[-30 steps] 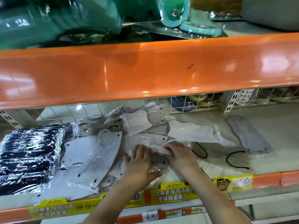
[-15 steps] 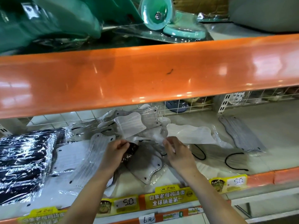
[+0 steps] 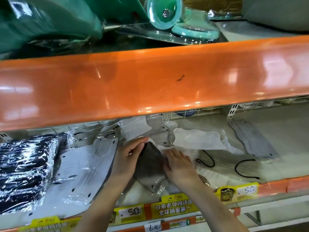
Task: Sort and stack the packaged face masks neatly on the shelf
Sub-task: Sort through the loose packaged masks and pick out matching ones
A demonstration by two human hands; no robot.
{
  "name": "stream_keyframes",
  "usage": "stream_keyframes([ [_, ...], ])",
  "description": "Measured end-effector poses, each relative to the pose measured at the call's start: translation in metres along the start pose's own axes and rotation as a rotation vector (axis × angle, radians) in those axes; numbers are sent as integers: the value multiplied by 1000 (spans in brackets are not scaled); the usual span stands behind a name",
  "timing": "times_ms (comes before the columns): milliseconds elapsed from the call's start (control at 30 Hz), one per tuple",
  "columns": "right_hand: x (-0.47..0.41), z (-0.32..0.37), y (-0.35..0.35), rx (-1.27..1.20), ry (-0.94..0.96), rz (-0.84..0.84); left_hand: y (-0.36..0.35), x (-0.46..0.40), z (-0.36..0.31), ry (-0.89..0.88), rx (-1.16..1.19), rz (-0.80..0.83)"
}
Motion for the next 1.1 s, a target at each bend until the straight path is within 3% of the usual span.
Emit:
stream_keyframes([
  [67,-1,-2,-5,39,-12,100,-2,0,-10,-11,94,-21],
  [133,-2,-1,-3,-15,-29,143,-2,-1,-18,95,298,-79],
  [300,-1,4,12,-693,-210,39,-4,-10,1,469,828,-194],
  [433,-6,2,10,-942,-348,-33,0,-14,22,531,882,-280],
  [567,-13,-2,-3,-807,-412,20,13,-2,39,564,686,-514],
  [667,-20,-4,-9,-772,-496,-33,30,3,47,521,485,-605],
  [833,-28,0,-7,-846,-602,-125,34,3,55,526,178,-339],
  [900,-27,6,-2,-633,-496,-169,36,3,58,526,128,-279],
  [967,-25,21,2,-349,-259,-189,42,4,58,551,128,-291],
  [1100,-18,51,-7,-20,110,-107,56,4,58,653,232,-273],
])
Point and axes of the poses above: each hand's wrist, its own x-axis away from the middle knuckle, its own y-axis out of the back of the hand, z = x × y, the point moved 5 cm from there along -x, towards the middle knuckle, and after that the axes turned 8 degrees about -z, right-handed, at the moved point
